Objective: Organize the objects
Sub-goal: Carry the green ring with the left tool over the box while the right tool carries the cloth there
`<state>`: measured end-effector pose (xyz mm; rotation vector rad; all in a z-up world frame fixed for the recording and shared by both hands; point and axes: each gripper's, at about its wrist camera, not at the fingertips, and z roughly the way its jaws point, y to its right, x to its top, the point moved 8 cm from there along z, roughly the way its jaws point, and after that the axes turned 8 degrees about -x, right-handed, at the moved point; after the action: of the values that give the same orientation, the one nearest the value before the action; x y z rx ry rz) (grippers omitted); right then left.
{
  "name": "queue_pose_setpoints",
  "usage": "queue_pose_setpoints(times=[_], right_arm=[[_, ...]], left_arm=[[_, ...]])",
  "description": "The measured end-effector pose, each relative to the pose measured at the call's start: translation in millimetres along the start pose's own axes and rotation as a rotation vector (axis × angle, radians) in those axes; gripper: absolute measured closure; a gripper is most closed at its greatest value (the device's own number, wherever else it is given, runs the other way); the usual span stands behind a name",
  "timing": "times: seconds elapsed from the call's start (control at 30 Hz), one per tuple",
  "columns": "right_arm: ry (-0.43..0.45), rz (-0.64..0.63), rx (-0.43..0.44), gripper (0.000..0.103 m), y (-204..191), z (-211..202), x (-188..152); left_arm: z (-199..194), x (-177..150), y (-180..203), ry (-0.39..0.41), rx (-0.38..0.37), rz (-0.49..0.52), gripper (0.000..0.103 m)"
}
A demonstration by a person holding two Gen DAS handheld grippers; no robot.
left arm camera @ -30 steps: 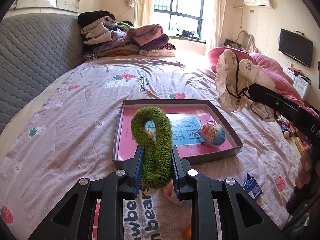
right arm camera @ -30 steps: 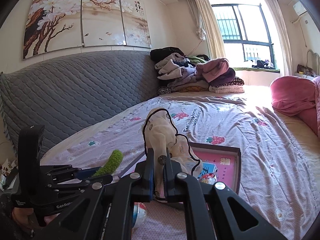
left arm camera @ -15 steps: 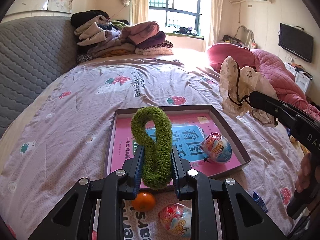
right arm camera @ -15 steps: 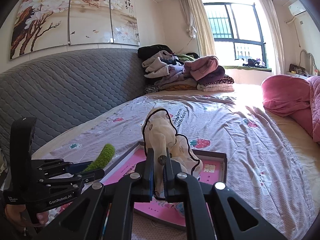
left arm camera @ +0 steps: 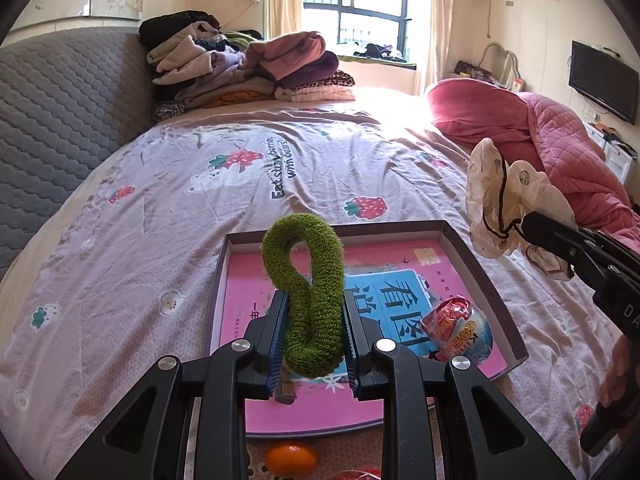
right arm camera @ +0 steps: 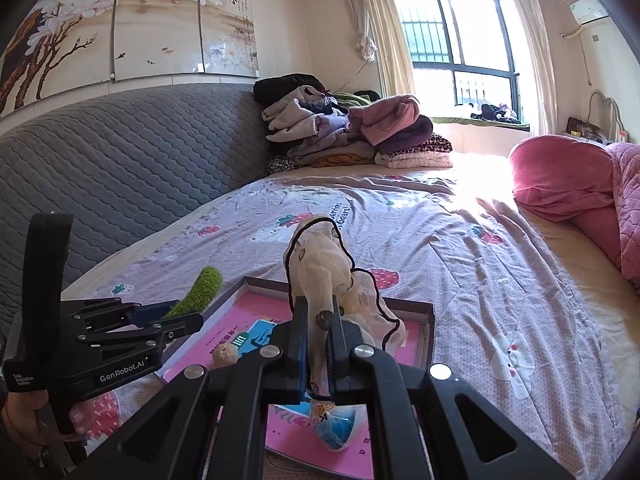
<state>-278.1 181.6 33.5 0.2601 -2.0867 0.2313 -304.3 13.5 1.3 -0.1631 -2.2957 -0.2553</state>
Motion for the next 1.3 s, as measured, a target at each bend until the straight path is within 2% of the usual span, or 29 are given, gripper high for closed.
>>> queue_pose_setpoints(times=[0.33,0.63,0.83,0.97,1.3], right_arm=[[-0.105,0.027,-0.021,0.096,22,44,-13],[-0.163,0.007,-0.044,0.096,27,71,-24],[-0.218,-0.004,-0.066,0.096,35,90,-34],[-0.264,-0.019,-0.074,0.096,36,102,-45],[-0.318,-0.003,-0.066,0.096,37,116,-57]], left_arm=[[36,9,-11,-0.06,0.041,0.008,0.077],[71,3,-25,-0.169,0.056,-0.029,0.077],[89,-1,-33,-0.197,0.062,-0.051,0.077],[98,-7,-33,-0.219,0.085,-0.028,0.077],[114,-17,-30,-0.268,0.074,-0.043,0.077]])
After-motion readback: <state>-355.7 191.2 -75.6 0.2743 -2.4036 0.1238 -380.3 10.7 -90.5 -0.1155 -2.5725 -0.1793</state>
